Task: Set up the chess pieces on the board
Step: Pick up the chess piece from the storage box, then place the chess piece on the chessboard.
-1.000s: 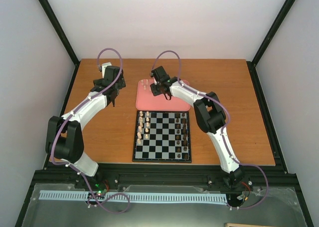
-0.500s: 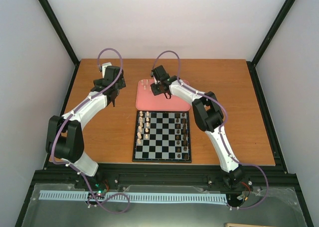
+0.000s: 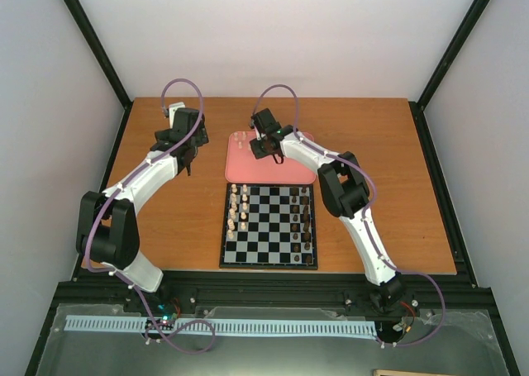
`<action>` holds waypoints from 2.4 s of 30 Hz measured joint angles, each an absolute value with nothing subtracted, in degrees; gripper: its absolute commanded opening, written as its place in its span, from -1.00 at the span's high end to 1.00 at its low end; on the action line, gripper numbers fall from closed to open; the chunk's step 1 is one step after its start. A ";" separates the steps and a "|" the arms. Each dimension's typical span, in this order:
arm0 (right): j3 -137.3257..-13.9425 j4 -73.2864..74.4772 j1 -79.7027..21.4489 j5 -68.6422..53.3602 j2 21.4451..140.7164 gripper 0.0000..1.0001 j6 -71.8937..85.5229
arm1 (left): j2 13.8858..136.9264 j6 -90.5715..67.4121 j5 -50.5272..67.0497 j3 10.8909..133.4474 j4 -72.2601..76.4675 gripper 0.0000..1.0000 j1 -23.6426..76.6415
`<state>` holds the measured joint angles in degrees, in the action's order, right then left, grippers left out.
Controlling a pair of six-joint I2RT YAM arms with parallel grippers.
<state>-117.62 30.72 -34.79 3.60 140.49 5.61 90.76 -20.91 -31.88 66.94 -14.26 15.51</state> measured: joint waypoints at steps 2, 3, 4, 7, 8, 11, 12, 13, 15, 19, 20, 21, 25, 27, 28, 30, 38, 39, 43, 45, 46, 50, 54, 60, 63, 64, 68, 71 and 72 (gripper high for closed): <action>-117.93 30.74 -34.74 3.60 140.66 0.61 5.50 | 90.76 -20.91 -31.88 66.94 -14.26 -1.00 15.51; -118.04 30.87 -34.72 3.60 140.75 0.65 5.41 | 90.76 -20.91 -31.88 66.94 -14.26 -1.00 15.51; -118.24 31.09 -34.68 3.57 140.81 0.68 5.34 | 90.76 -20.91 -31.88 66.94 -14.28 -0.99 15.51; -118.91 31.44 -34.52 3.31 141.08 0.80 5.26 | 90.76 -20.91 -31.90 66.94 -14.26 -0.99 15.51; -119.11 31.57 -34.46 3.22 141.16 0.86 5.21 | 90.76 -20.91 -31.92 66.94 -14.26 -0.99 15.51; -119.52 31.70 -34.28 2.90 141.38 0.94 5.28 | 90.76 -20.91 -31.94 66.94 -14.28 -1.00 15.51; -119.52 31.68 -34.24 2.85 141.38 0.94 5.30 | 90.76 -20.91 -31.94 66.94 -14.26 -1.00 15.51; -119.52 31.68 -34.20 2.74 141.38 0.94 5.21 | 90.76 -20.91 -31.94 66.94 -14.26 -0.99 15.51; -118.89 30.96 -34.15 2.52 141.12 0.94 5.21 | 90.76 -20.91 -31.94 66.94 -14.28 -0.99 15.51; -111.96 28.80 -34.28 2.04 136.49 0.95 5.19 | 90.76 -20.91 -31.99 66.94 -14.28 -1.00 15.51; -109.69 28.32 -34.46 2.02 134.61 0.94 5.15 | 90.76 -20.91 -32.01 66.94 -14.28 -1.00 15.51; -107.02 27.86 -34.68 2.07 132.07 0.94 5.13 | 90.76 -20.91 -32.01 66.94 -14.28 -0.99 15.51; -98.37 26.11 -36.58 2.00 121.14 0.94 5.17 | 90.76 -20.91 -32.05 66.94 -14.31 -0.99 15.51; -95.26 25.10 -38.48 2.09 115.52 0.95 5.34 | 90.76 -20.91 -32.05 66.94 -14.31 -1.00 15.51; -93.69 24.34 -39.62 2.28 112.95 0.95 5.41 | 90.76 -20.88 -32.05 66.94 -14.31 -1.00 15.51; -90.30 23.46 -42.57 2.79 107.77 0.94 5.65 | 90.76 -20.88 -32.05 66.94 -14.33 -1.00 15.51; -78.87 24.95 -53.45 4.69 98.04 0.94 8.23 | 90.76 -20.86 -31.97 66.94 -14.35 -1.00 15.51; -77.12 25.23 -54.46 4.80 97.23 0.94 8.73 | 90.76 -20.88 -31.94 66.94 -14.35 -0.99 15.51; -71.29 26.28 -58.24 5.37 95.13 0.95 10.92 | 90.76 -20.88 -31.92 66.94 -14.35 -1.00 15.51; -69.28 26.70 -60.77 5.45 94.96 0.95 11.90 | 90.76 -20.88 -31.92 66.94 -14.35 -1.00 15.51; -68.49 26.81 -62.02 5.39 94.96 0.94 12.29 | 90.76 -20.88 -31.92 66.94 -14.37 -1.00 15.51; -65.87 26.37 -65.60 4.03 94.96 0.94 13.69 | 90.76 -20.88 -31.92 66.94 -14.39 -1.00 15.51; -64.79 25.36 -66.52 2.48 95.02 0.94 14.83 | 90.76 -20.88 -31.94 66.94 -14.44 -0.99 15.51; -64.45 22.79 -66.52 1.45 96.97 0.94 15.66 | 90.76 -20.88 -31.94 66.94 -14.44 -0.99 15.51; -64.45 22.44 -66.52 1.45 98.39 0.94 15.92 | 90.76 -20.88 -31.94 66.94 -14.44 -1.00 15.51; -64.45 22.41 -66.52 1.50 98.76 0.94 15.97 | 90.76 -20.86 -31.94 66.94 -14.44 -0.99 15.51; -64.45 22.33 -66.52 2.24 99.79 0.94 16.19 | 90.76 -20.86 -31.97 66.94 -14.44 -0.99 15.51; -64.31 21.23 -66.52 3.31 99.94 0.93 16.62 | 90.76 -20.86 -31.97 66.94 -14.44 -1.00 15.51; -64.10 20.60 -66.52 3.75 99.94 0.94 16.84 | 90.76 -20.86 -31.97 66.94 -14.44 -0.99 15.51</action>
<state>-64.10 20.60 -66.52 3.75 99.94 16.84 90.76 -20.86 -31.97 66.94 -14.44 15.51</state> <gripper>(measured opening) 0.084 0.998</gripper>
